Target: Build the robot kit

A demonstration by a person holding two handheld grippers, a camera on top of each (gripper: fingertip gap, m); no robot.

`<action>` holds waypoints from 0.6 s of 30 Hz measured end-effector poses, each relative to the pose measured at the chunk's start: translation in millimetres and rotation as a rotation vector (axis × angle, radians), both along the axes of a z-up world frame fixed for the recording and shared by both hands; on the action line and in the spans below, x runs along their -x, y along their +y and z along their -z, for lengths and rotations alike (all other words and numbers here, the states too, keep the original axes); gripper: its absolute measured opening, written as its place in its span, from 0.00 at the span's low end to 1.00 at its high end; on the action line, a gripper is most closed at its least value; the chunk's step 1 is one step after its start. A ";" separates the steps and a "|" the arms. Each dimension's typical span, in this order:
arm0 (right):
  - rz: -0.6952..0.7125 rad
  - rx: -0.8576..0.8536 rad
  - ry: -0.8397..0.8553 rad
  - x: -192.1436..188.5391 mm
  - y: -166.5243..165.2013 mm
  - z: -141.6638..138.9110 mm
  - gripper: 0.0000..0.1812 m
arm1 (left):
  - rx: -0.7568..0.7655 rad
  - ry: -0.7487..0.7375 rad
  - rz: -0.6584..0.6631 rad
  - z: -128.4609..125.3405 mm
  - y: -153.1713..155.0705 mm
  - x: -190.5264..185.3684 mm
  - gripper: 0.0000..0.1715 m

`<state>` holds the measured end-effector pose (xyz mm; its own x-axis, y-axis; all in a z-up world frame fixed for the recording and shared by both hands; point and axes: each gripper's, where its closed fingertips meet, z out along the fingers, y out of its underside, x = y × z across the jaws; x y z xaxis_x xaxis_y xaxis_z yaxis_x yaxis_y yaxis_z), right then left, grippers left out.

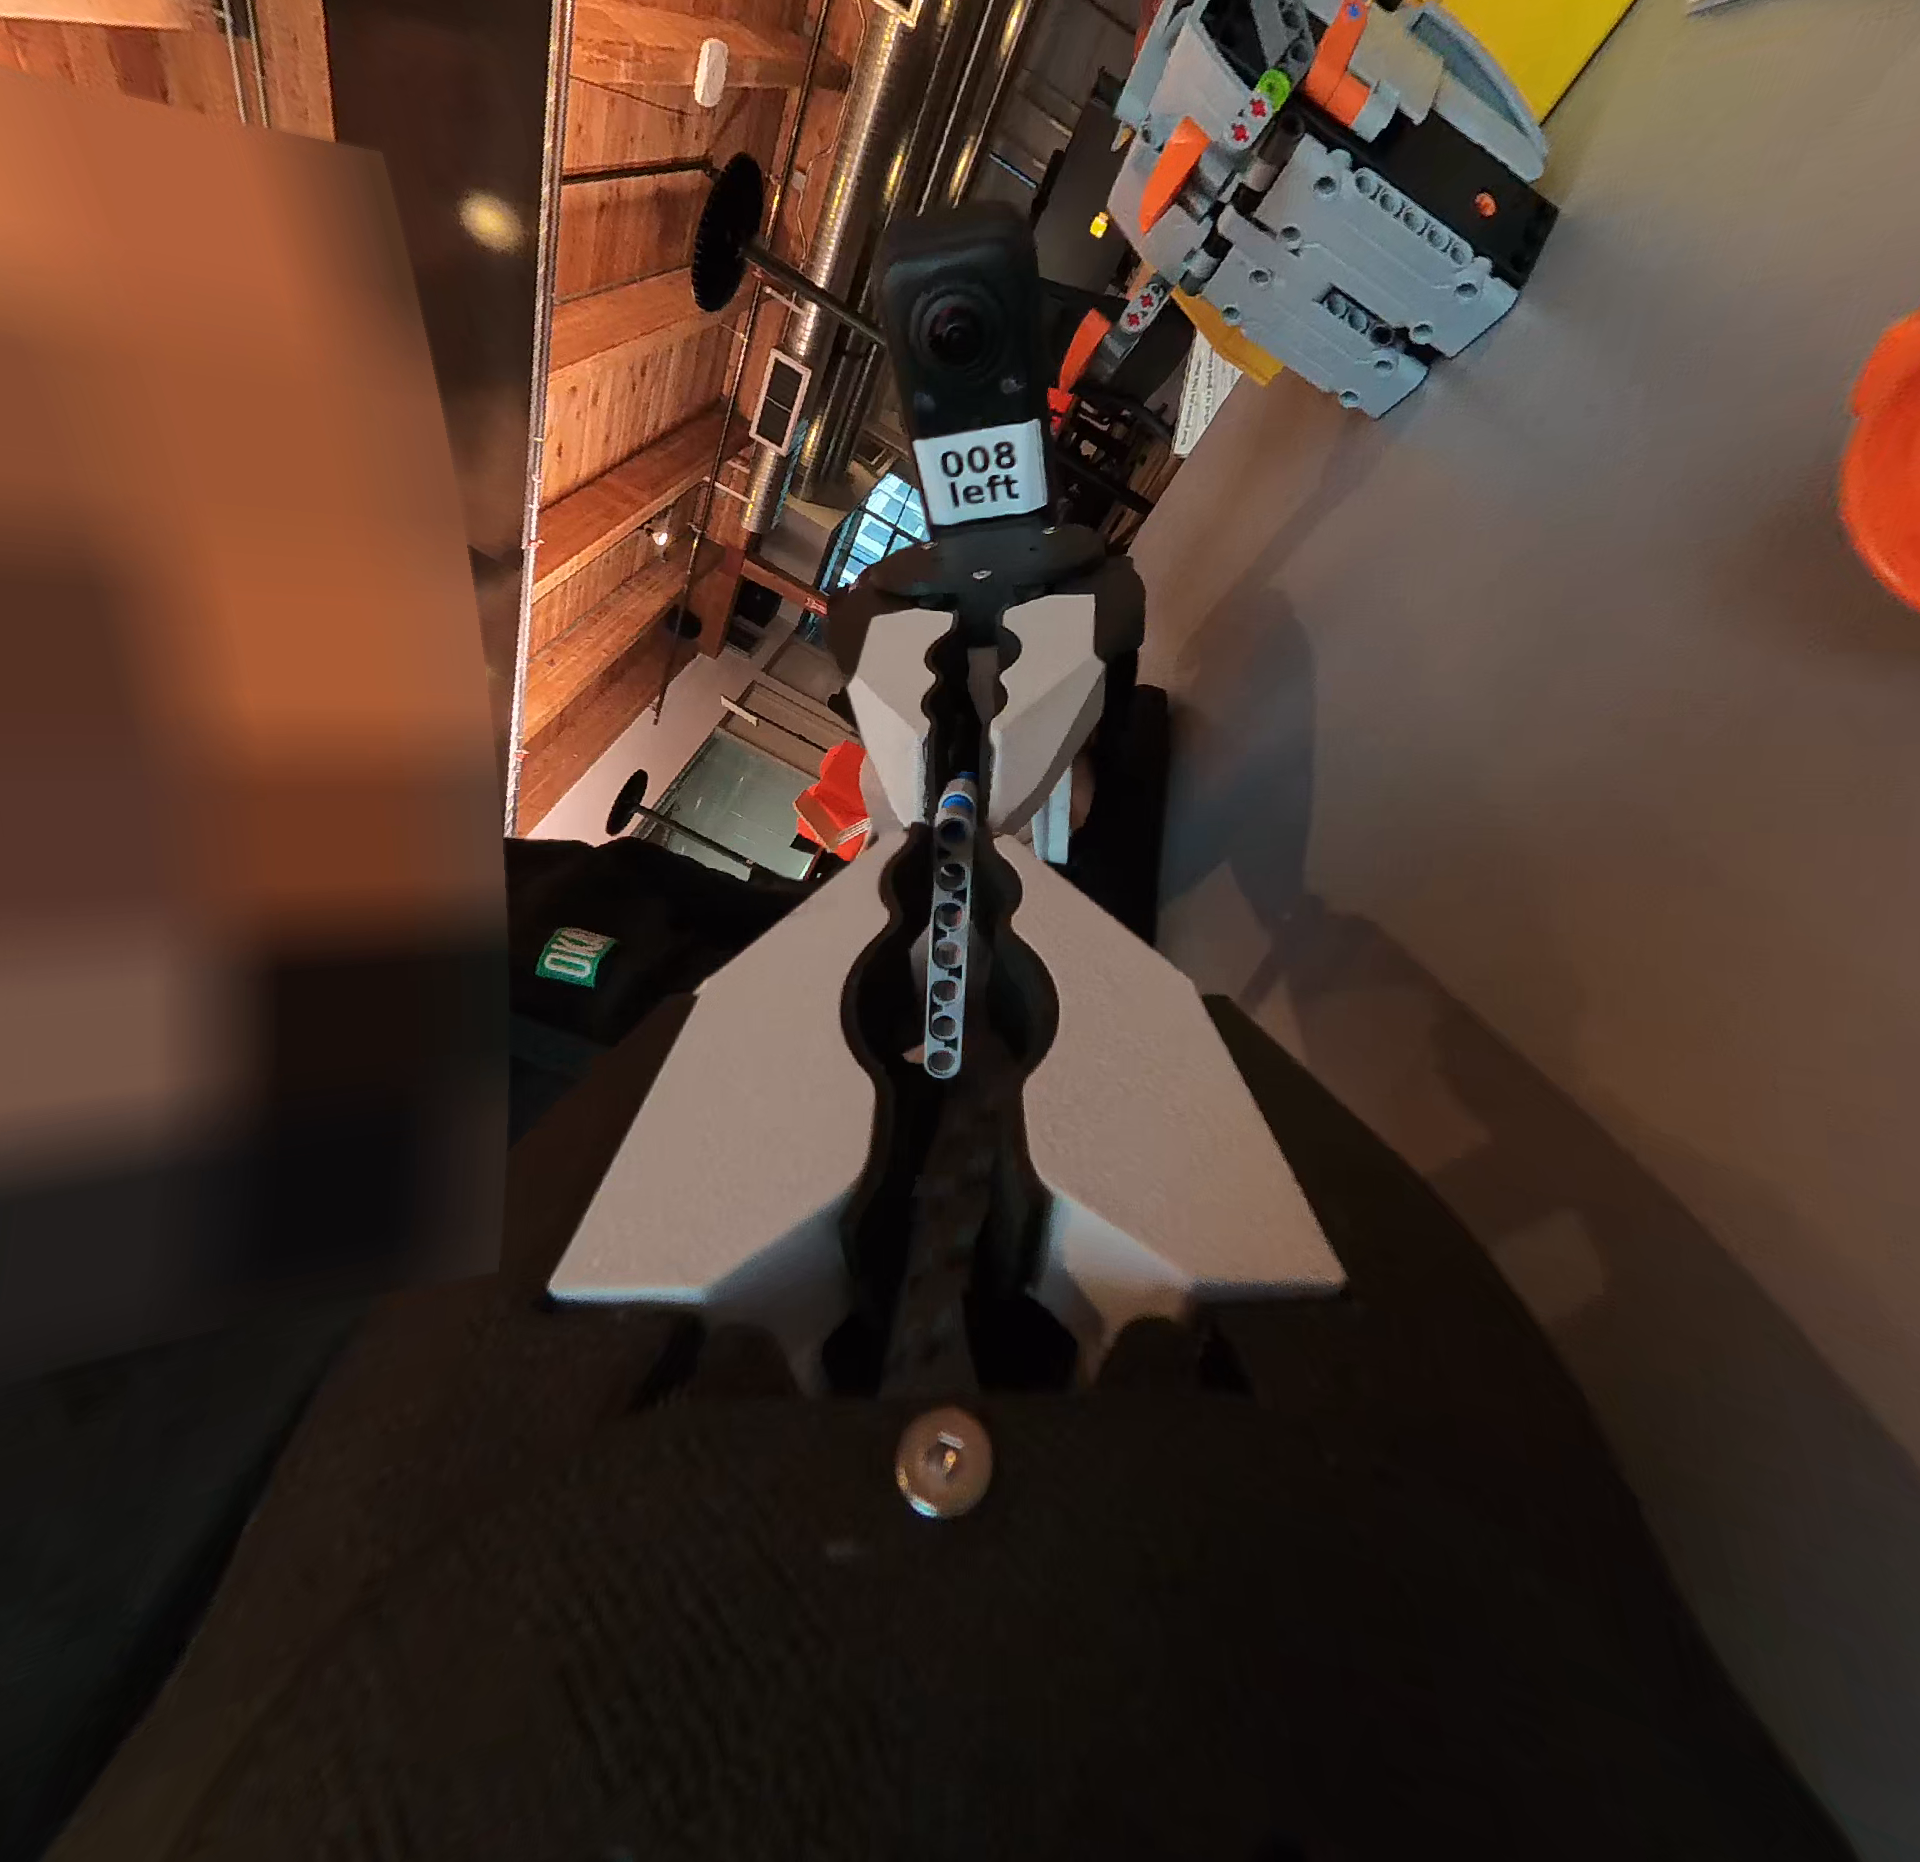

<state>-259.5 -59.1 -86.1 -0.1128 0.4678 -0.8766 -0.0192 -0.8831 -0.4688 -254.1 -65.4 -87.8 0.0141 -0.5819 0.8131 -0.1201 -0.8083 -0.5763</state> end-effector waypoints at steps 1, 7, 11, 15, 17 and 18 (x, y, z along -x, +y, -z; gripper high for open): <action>0.007 -0.005 0.000 0.0 0.3 -0.3 0.03 | -0.009 0.002 -0.007 0.0 0.2 -0.2 0.03; 0.015 -0.028 -0.026 0.8 0.0 2.0 0.03 | -0.025 0.017 -0.023 2.1 0.5 0.0 0.03; 0.016 -0.085 -0.105 0.1 -1.9 10.0 0.03 | -0.040 0.070 -0.026 9.4 -0.3 -1.1 0.03; -0.033 -0.108 -0.151 -2.7 -8.6 15.9 0.03 | -0.061 0.112 0.012 14.5 -6.1 -4.3 0.03; -0.069 -0.104 -0.146 -2.7 -12.9 15.7 0.03 | -0.041 0.106 0.054 14.7 -10.7 -4.3 0.03; -0.086 -0.102 -0.137 -2.6 -15.1 14.7 0.03 | -0.025 0.093 0.071 13.5 -12.4 -4.3 0.03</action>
